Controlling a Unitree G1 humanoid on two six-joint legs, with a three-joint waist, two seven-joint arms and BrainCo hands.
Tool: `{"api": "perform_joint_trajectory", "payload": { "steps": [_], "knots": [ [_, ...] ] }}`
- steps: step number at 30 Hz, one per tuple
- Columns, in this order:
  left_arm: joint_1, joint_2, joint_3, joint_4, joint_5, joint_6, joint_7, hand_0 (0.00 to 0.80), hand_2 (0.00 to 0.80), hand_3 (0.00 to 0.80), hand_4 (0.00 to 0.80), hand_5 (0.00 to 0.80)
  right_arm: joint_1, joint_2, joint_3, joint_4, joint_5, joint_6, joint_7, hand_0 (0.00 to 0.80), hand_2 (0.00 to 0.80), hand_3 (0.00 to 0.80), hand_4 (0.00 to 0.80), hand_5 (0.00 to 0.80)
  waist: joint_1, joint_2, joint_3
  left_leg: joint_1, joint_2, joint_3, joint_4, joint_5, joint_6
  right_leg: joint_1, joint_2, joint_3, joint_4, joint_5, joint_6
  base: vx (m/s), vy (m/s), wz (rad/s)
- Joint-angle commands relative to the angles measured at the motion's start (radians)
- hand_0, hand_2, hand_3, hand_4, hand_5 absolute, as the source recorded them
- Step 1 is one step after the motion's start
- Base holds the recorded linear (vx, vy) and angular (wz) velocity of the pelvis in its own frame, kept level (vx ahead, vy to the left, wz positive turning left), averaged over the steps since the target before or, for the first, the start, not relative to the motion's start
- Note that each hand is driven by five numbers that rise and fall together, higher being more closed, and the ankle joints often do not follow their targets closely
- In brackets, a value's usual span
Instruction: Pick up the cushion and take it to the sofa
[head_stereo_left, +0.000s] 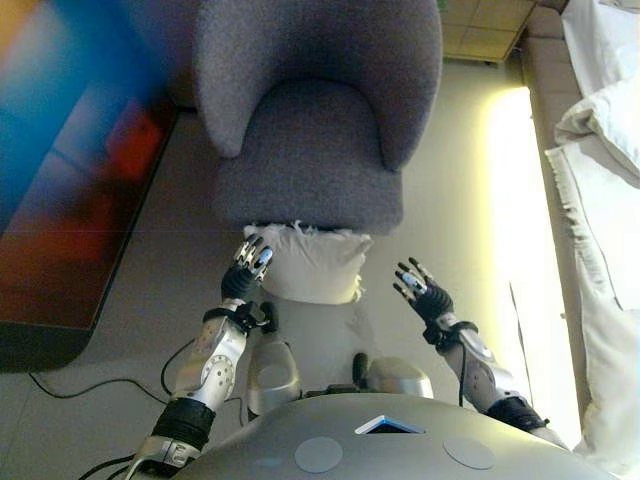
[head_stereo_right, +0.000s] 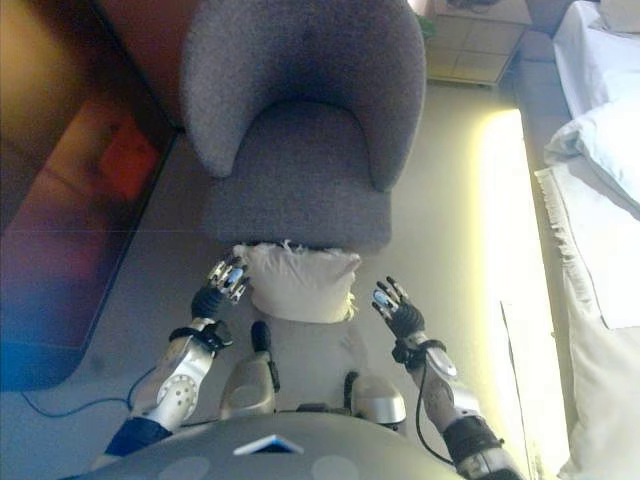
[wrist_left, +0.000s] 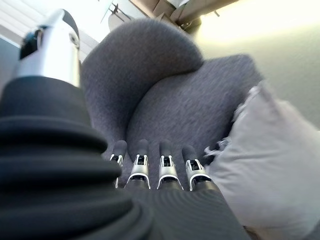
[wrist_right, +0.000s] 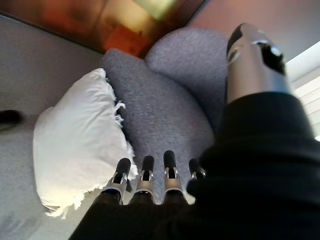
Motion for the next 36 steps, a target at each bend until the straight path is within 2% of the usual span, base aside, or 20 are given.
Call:
{"api": "perform_joint_trajectory", "payload": {
  "steps": [1, 2, 4, 5, 7, 8, 9, 11, 15, 16, 17, 19, 21, 22, 26, 31, 36],
  "knots": [
    [0.006, 0.033, 0.031, -0.122, -0.006, -0.029, -0.04, 0.0, 0.0, 0.0, 0.0, 0.0, -0.013, 0.023, -0.029, -0.102, -0.009, -0.052, 0.032, 0.0, 0.0, 0.0, 0.0, 0.0, 0.011, -0.03, -0.02, -0.041, -0.001, -0.014, 0.079, 0.12, -0.05, 0.033, -0.087, -0.017, 0.058, -0.002, 0.108, 0.382, 0.24, -0.73],
    [0.0, 0.042, 0.031, -0.114, -0.006, -0.027, -0.031, 0.0, 0.0, 0.0, 0.0, 0.0, -0.023, 0.026, -0.032, -0.086, -0.011, -0.055, 0.013, 0.0, 0.0, 0.0, 0.0, 0.0, 0.011, -0.03, -0.024, -0.044, -0.008, -0.002, 0.108, 0.089, -0.041, 0.034, -0.114, -0.025, 0.082, -0.012, 0.116, 0.336, 0.241, -0.85],
    [-0.03, 0.054, 0.042, -0.092, -0.018, -0.027, -0.047, 0.0, 0.0, 0.0, 0.0, 0.0, -0.04, 0.036, -0.041, -0.09, 0.011, -0.043, -0.002, 0.0, 0.0, 0.0, 0.0, 0.0, 0.015, -0.04, -0.036, -0.058, -0.043, 0.006, 0.162, 0.052, -0.011, 0.032, -0.168, -0.029, 0.162, 0.054, 0.151, 0.286, 0.258, -0.73],
    [-0.033, 0.058, 0.039, -0.097, -0.01, -0.034, -0.047, 0.0, 0.0, 0.0, 0.0, 0.0, -0.042, 0.041, -0.04, -0.095, 0.005, -0.047, 0.0, 0.0, 0.0, 0.0, 0.0, 0.0, 0.017, -0.04, -0.041, -0.047, -0.061, 0.019, 0.165, 0.031, 0.014, 0.005, -0.197, -0.041, 0.249, 0.112, 0.16, 0.262, 0.289, -0.39],
    [-0.045, 0.069, 0.019, -0.074, -0.007, -0.048, -0.034, 0.0, 0.0, 0.0, 0.0, 0.0, -0.059, 0.069, -0.024, -0.073, -0.009, -0.075, -0.019, 0.0, 0.0, 0.0, 0.0, 0.0, 0.015, -0.017, -0.043, 0.003, -0.091, 0.019, 0.163, -0.009, 0.054, -0.088, -0.226, -0.042, 0.489, 0.213, 0.15, 0.291, 0.312, -0.12],
    [-0.055, 0.073, 0.02, -0.055, -0.009, -0.049, -0.034, 0.0, 0.0, 0.0, 0.0, 0.0, -0.07, 0.079, -0.019, -0.061, -0.005, -0.081, -0.023, 0.0, 0.0, 0.0, 0.0, 0.0, 0.015, -0.01, -0.042, 0.022, -0.098, 0.018, 0.163, -0.019, 0.06, -0.118, -0.232, -0.045, 0.539, 0.229, 0.14, 0.289, 0.254, -0.01],
    [-0.062, 0.074, 0.032, -0.042, -0.007, -0.044, -0.035, 0.0, 0.0, 0.0, 0.0, 0.0, -0.079, 0.091, -0.012, -0.051, -0.008, -0.084, -0.027, 0.0, 0.0, 0.0, 0.0, 0.0, 0.019, -0.008, -0.041, 0.044, -0.108, 0.019, 0.165, -0.033, 0.066, -0.146, -0.253, -0.072, 0.572, 0.245, 0.131, 0.285, 0.184, -0.03],
    [-0.068, 0.074, 0.056, -0.045, -0.013, -0.024, -0.042, 0.0, 0.0, 0.0, 0.0, 0.0, -0.086, 0.105, -0.012, -0.038, -0.014, -0.084, -0.028, 0.0, 0.0, 0.0, 0.0, 0.0, 0.027, -0.013, -0.042, 0.072, -0.123, 0.022, 0.163, -0.046, 0.065, -0.161, -0.281, -0.126, 0.519, 0.243, 0.116, 0.288, 0.09, -0.11],
    [-0.04, 0.078, 0.093, -0.061, -0.002, -0.022, -0.049, 0.0, 0.0, 0.0, 0.0, 0.0, -0.084, 0.107, -0.023, -0.048, -0.019, -0.066, -0.017, 0.0, 0.0, 0.0, 0.0, 0.0, 0.034, -0.046, -0.017, 0.114, -0.135, 0.03, 0.191, -0.087, 0.031, -0.182, -0.314, -0.216, 0.229, 0.248, 0.122, 0.239, -0.112, -0.08],
    [-0.034, 0.078, 0.096, -0.061, 0.001, -0.028, -0.046, 0.0, 0.0, 0.0, 0.0, 0.0, -0.086, 0.104, -0.022, -0.055, -0.018, -0.06, -0.015, 0.0, 0.0, 0.0, 0.0, 0.0, 0.03, -0.054, -0.009, 0.121, -0.13, 0.033, 0.201, -0.101, 0.022, -0.191, -0.32, -0.224, 0.17, 0.26, 0.129, 0.197, -0.213, -0.12],
    [-0.028, 0.078, 0.096, -0.056, 0.002, -0.043, -0.05, 0.0, 0.0, 0.0, 0.0, 0.0, -0.091, 0.098, -0.021, -0.064, -0.014, -0.051, -0.01, 0.0, 0.0, 0.0, 0.0, 0.0, 0.024, -0.072, -0.001, 0.128, -0.13, 0.04, 0.217, -0.126, 0.013, -0.211, -0.332, -0.224, 0.093, 0.303, 0.149, 0.198, -0.219, -0.16],
    [-0.013, 0.085, 0.096, -0.061, 0.003, -0.066, -0.054, 0.0, 0.0, 0.0, 0.0, 0.0, -0.11, 0.088, -0.021, -0.069, -0.007, -0.034, 0.0, 0.0, 0.0, 0.0, 0.0, 0.0, 0.012, -0.096, 0.009, 0.14, -0.122, 0.043, 0.24, -0.172, 0.002, -0.253, -0.354, -0.2, 0.003, 0.385, 0.186, 0.222, -0.215, -0.09],
    [0.003, 0.09, 0.102, -0.068, -0.004, -0.081, -0.054, 0.0, 0.0, 0.0, 0.0, 0.0, -0.122, 0.085, -0.024, -0.06, -0.013, -0.019, 0.012, 0.0, 0.0, 0.0, 0.0, 0.0, 0.001, -0.104, 0.01, 0.149, -0.11, 0.023, 0.264, -0.207, -0.006, -0.272, -0.357, -0.144, -0.03, 0.415, 0.206, 0.25, -0.159, 0.17],
    [0.017, 0.088, 0.108, -0.069, -0.013, -0.083, -0.058, 0.0, 0.0, 0.0, 0.0, 0.0, -0.13, 0.088, -0.031, -0.05, -0.018, -0.01, 0.016, 0.0, 0.0, 0.0, 0.0, 0.0, 0.002, -0.104, 0.007, 0.151, -0.1, 0.011, 0.276, -0.216, -0.01, -0.27, -0.354, -0.121, -0.025, 0.407, 0.212, 0.243, -0.136, 0.53],
    [0.053, 0.07, 0.113, -0.063, 0.0, -0.075, -0.062, 0.0, 0.0, 0.0, 0.0, 0.0, -0.15, 0.094, -0.022, -0.024, -0.013, 0.014, 0.014, 0.0, 0.0, 0.0, 0.0, 0.0, 0.013, -0.109, -0.021, 0.167, -0.068, -0.023, 0.276, -0.218, -0.028, -0.237, -0.327, -0.107, -0.036, 0.365, 0.22, 0.235, -0.159, 0.23],
    [0.057, 0.054, 0.108, -0.07, 0.001, -0.066, -0.05, 0.0, 0.0, 0.0, 0.0, 0.0, -0.143, 0.082, 0.001, -0.05, -0.019, 0.026, -0.001, 0.0, 0.0, 0.0, 0.0, 0.0, 0.004, -0.095, -0.045, 0.212, -0.017, -0.036, 0.224, -0.163, -0.038, -0.229, -0.265, -0.107, 0.014, 0.277, 0.205, 0.167, -0.155, 0.09],
    [0.031, 0.045, 0.099, -0.08, -0.015, -0.049, -0.031, 0.0, 0.0, 0.0, 0.0, 0.0, -0.134, 0.045, 0.01, -0.073, -0.042, 0.014, 0.018, 0.0, 0.0, 0.0, 0.0, 0.0, -0.003, -0.068, -0.056, 0.218, 0.046, -0.052, 0.222, -0.042, -0.077, -0.198, -0.203, -0.145, 0.018, 0.231, 0.155, 0.096, -0.146, 0.12]
  ]
}}
